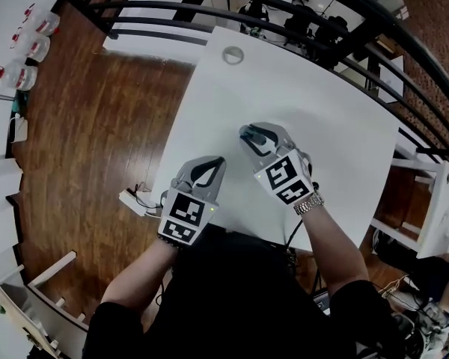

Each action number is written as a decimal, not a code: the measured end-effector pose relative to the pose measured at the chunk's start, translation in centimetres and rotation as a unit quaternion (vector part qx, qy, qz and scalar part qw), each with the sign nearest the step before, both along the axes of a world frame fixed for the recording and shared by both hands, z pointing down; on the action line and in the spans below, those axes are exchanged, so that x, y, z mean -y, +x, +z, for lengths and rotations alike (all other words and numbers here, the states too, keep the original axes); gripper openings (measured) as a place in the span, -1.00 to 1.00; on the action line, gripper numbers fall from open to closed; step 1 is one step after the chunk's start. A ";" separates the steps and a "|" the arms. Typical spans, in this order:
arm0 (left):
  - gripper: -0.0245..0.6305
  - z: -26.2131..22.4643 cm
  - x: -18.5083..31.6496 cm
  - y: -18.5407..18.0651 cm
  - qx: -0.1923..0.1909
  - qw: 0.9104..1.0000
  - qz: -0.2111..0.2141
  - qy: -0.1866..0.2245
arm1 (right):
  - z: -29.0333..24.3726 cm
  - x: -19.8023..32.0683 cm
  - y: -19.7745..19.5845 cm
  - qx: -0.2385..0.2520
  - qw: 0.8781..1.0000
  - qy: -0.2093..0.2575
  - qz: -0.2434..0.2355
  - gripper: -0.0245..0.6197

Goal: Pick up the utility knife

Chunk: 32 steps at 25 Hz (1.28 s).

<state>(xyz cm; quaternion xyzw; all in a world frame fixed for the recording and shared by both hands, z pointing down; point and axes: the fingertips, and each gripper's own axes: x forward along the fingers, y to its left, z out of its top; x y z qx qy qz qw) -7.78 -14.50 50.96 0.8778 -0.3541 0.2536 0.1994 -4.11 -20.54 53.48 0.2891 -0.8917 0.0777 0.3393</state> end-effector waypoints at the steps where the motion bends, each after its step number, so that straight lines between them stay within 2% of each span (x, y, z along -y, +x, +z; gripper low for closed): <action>1: -0.87 -0.4 -0.5 0.2 0.001 1.000 0.000 0.004 | -0.8 -0.5 0.3 0.010 1.000 0.004 0.006 -0.54; 14: -0.87 -5.7 -7.5 2.9 0.007 0.997 -0.014 0.072 | -10.0 -8.9 4.5 0.099 0.991 0.061 0.070 -0.55; 22: -0.87 -8.7 -11.7 4.5 0.011 0.994 -0.022 0.107 | -13.6 -13.6 7.1 0.115 0.985 0.097 0.079 -0.55; 32: -0.87 -11.1 -15.5 6.1 0.014 0.990 -0.028 0.139 | -15.4 -18.5 9.0 0.123 0.981 0.124 0.082 -0.55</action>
